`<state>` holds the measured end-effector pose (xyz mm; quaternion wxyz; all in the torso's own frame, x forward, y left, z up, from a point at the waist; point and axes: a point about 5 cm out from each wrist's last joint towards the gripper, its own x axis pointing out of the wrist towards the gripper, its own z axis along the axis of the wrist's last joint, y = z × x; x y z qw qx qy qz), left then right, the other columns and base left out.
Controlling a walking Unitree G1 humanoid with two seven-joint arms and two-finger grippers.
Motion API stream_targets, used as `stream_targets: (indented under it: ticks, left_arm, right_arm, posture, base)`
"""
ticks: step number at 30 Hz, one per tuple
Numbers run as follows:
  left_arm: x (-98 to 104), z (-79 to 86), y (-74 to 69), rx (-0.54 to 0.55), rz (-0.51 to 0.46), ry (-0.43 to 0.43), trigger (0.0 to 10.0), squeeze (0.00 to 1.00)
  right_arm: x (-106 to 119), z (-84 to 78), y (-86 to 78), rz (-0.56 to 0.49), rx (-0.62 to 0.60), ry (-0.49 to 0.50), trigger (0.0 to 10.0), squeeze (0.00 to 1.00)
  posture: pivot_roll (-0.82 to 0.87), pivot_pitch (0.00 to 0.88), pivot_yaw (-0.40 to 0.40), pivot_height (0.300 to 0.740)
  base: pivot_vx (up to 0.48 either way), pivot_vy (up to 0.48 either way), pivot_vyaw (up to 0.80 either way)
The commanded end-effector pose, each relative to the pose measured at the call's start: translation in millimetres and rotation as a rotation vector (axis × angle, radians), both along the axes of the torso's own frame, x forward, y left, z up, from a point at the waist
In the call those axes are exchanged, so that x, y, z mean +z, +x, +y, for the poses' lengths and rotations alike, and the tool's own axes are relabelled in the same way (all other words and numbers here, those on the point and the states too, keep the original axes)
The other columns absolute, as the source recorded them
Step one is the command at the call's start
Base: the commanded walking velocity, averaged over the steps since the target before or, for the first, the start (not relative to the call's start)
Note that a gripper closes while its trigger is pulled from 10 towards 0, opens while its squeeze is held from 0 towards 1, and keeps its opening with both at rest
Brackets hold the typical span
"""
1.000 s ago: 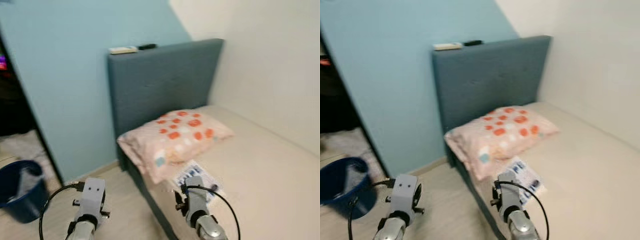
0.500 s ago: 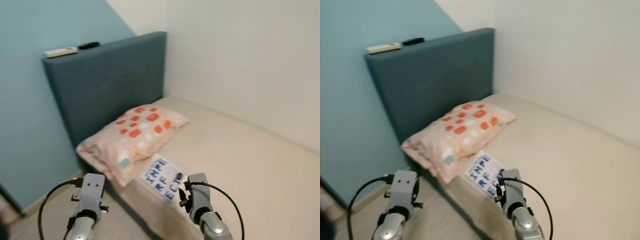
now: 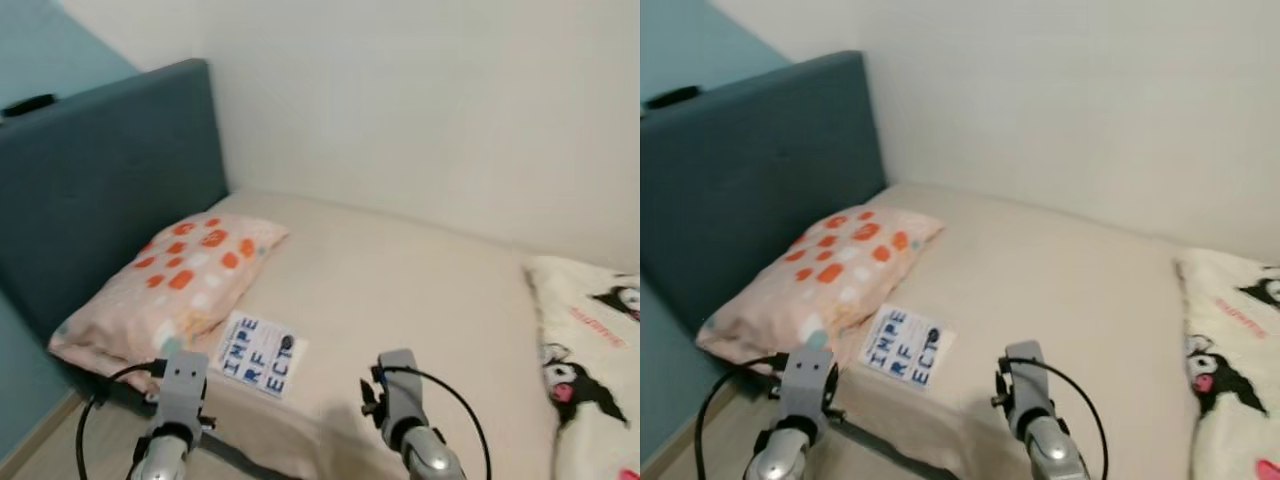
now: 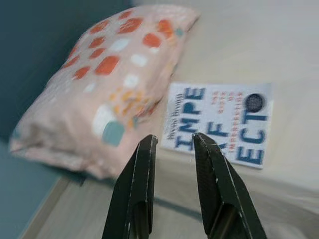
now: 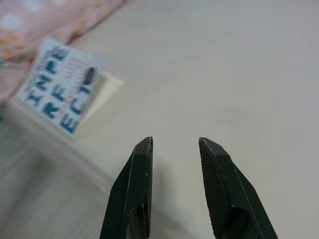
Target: Clean up the room
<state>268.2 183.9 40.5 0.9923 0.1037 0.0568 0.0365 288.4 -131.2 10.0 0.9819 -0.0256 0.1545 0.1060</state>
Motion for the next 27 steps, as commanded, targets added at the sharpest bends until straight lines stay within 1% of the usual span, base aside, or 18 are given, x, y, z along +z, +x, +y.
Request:
stream_targets:
  ticks: [1, 9, 17, 27]
  left_arm:
    - [-7.7, 3.4, -3.8, 0.007, 0.033, 0.003, 10.0, 0.0]
    - [-7.8, 3.9, -2.1, 0.002, 0.028, 0.0, 10.0, 0.0]
    - [-6.2, 0.9, 0.5, -0.009, 0.01, -0.002, 10.0, 0.0]
    - [-3.9, 2.4, 2.5, 0.009, -0.007, -0.007, 10.0, 0.0]
  right_arm:
    - [-4.8, 2.5, -4.1, 0.026, -0.007, 0.018, 10.0, 0.0]
    - [-5.5, 2.1, -4.5, 0.031, -0.011, 0.02, 10.0, 0.0]
    - [-6.3, -1.0, -4.9, 0.035, -0.016, 0.016, 10.0, 0.0]
    - [-6.4, -1.1, -5.4, 0.031, -0.016, 0.018, 10.0, 0.0]
  posture:
    - [-0.02, 0.08, -0.005, 0.74]
    - [-0.02, 0.071, -0.002, 0.74]
    - [-0.03, 0.062, -0.002, 0.74]
    - [-0.03, 0.065, 0.002, 0.74]
  base:
    - [0.0, 0.0, -0.8]
    - [0.0, 0.0, -0.8]
    - [0.0, 0.0, -0.8]
    - [0.0, 0.0, -0.8]
